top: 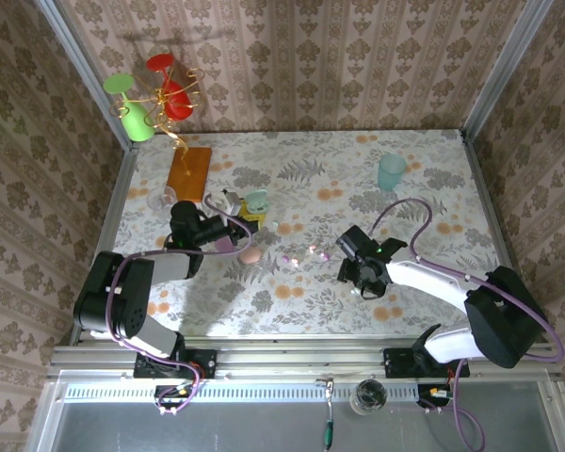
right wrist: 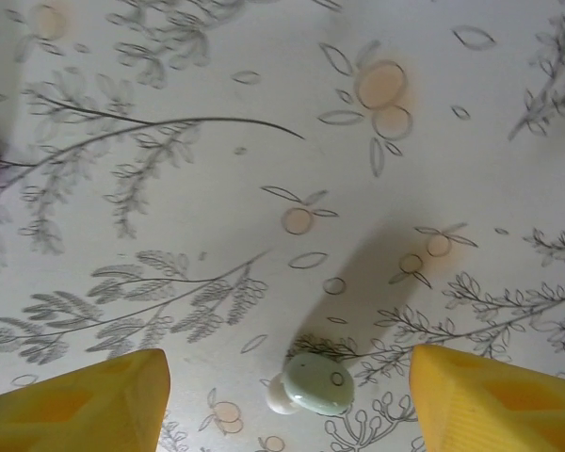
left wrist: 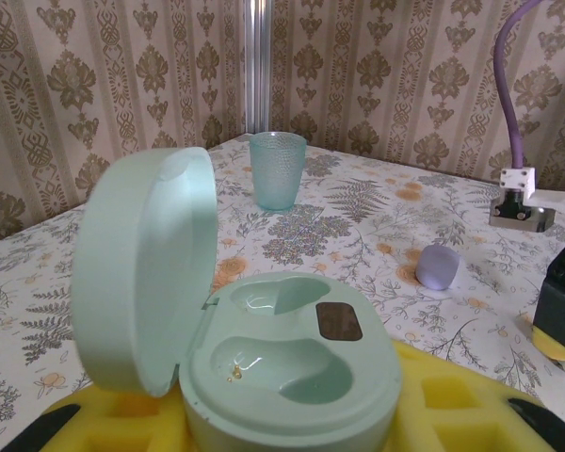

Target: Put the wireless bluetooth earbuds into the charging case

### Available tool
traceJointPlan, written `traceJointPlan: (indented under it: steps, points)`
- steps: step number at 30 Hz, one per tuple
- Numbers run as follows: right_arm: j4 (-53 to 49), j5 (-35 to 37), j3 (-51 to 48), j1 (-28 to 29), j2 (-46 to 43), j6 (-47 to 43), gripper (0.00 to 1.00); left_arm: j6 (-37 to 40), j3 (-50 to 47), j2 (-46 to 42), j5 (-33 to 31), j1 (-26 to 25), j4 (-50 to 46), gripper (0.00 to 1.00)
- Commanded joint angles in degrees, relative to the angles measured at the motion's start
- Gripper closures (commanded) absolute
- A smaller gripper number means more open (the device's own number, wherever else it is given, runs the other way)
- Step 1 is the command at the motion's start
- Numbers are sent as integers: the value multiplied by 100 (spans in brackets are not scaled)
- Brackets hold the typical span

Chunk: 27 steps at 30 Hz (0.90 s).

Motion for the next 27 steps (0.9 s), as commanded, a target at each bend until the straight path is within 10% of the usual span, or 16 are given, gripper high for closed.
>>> traceJointPlan:
  steps: [1,27]
  points:
    - [134,-313,-152,-58,93,397,29,68,151,-136,90,35,-64,66]
    - [230,-619,172,-72,380,554,49,75,73,-335,48,39,-183,66]
